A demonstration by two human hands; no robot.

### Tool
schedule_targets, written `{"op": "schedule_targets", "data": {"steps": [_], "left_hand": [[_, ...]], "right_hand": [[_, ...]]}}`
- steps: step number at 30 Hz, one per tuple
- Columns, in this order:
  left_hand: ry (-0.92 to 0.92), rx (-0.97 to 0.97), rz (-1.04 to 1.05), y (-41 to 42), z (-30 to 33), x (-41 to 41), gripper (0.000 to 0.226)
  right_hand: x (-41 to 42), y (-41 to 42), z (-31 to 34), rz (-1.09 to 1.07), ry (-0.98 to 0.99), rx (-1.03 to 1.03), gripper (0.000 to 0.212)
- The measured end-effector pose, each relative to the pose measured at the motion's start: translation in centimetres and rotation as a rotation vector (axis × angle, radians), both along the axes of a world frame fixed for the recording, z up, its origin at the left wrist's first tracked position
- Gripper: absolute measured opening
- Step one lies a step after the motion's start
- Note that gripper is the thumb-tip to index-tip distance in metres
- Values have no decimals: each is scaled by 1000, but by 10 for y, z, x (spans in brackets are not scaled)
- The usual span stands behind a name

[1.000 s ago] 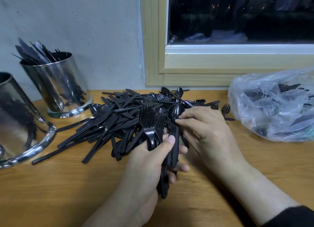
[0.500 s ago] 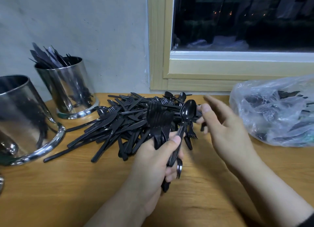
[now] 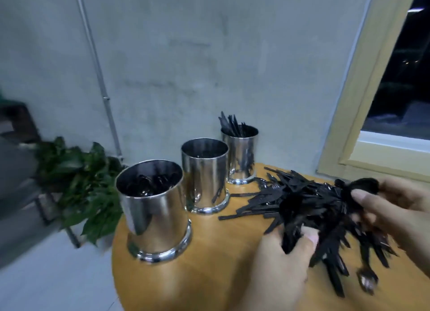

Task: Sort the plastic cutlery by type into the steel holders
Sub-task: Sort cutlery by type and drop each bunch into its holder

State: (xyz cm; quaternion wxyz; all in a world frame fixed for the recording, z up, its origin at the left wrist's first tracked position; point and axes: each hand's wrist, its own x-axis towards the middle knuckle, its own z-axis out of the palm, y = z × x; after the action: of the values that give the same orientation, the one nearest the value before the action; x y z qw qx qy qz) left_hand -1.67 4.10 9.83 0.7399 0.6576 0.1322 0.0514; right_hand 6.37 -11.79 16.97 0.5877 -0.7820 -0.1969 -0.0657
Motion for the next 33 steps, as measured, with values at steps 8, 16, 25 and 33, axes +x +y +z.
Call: {"op": "schedule_targets", "data": {"steps": [8, 16, 25, 33], "left_hand": [[-110, -164, 442, 122, 21, -102, 30], [-202, -236, 439, 179, 41, -142, 29], [-176, -265, 277, 193, 50, -148, 31], [-26, -215, -49, 165, 48, -127, 27]], "right_hand": [[-44, 141, 58, 215, -197, 129, 7], [-40, 269, 41, 263, -248, -149, 5], [-64, 276, 31, 356, -338, -357, 47], [-97, 218, 31, 780, 4, -193, 18]]}}
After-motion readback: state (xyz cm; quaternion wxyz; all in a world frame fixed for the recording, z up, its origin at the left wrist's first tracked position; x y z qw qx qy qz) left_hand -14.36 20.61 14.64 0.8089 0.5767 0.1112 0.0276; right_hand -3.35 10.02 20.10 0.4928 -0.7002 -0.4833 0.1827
